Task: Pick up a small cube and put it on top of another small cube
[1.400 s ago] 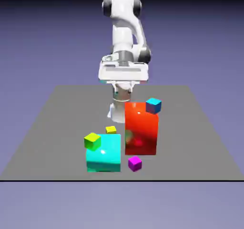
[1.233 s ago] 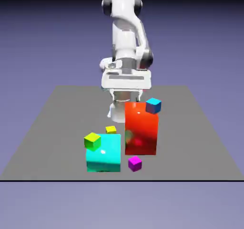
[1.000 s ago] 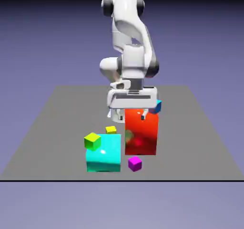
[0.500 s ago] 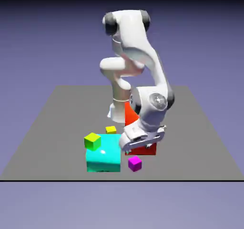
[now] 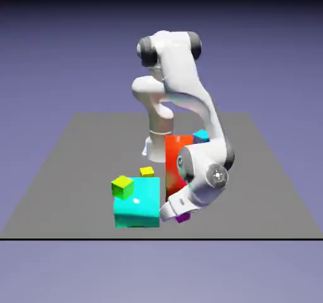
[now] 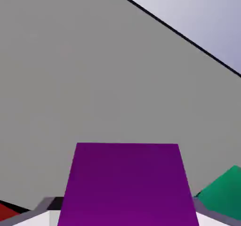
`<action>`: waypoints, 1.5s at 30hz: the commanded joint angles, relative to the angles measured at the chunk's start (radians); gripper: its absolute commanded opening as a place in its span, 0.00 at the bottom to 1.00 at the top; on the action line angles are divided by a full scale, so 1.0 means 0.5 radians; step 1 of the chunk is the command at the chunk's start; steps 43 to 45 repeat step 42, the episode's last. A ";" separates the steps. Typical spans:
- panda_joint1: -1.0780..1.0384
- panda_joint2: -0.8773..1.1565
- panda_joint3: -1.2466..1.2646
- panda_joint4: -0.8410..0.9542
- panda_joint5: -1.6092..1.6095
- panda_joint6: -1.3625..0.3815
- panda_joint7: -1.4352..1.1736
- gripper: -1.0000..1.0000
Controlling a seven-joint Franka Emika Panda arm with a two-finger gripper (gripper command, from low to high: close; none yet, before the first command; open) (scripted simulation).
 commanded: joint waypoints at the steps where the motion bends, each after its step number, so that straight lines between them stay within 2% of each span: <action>1: -0.019 -0.073 0.007 -0.041 0.056 -0.008 0.077 0.00; 32: -0.599 -2.320 0.210 -1.324 1.978 -0.255 2.405 0.00; 34: -0.613 -2.375 0.215 -1.355 2.025 -0.261 2.462 0.00; 39: -0.520 -2.243 0.406 -1.560 2.253 0.097 2.363 0.00; 40: -0.520 -2.243 0.406 -1.560 2.253 0.097 2.363 1.00; 45: -0.542 -2.275 0.359 -1.511 2.198 0.010 2.387 1.00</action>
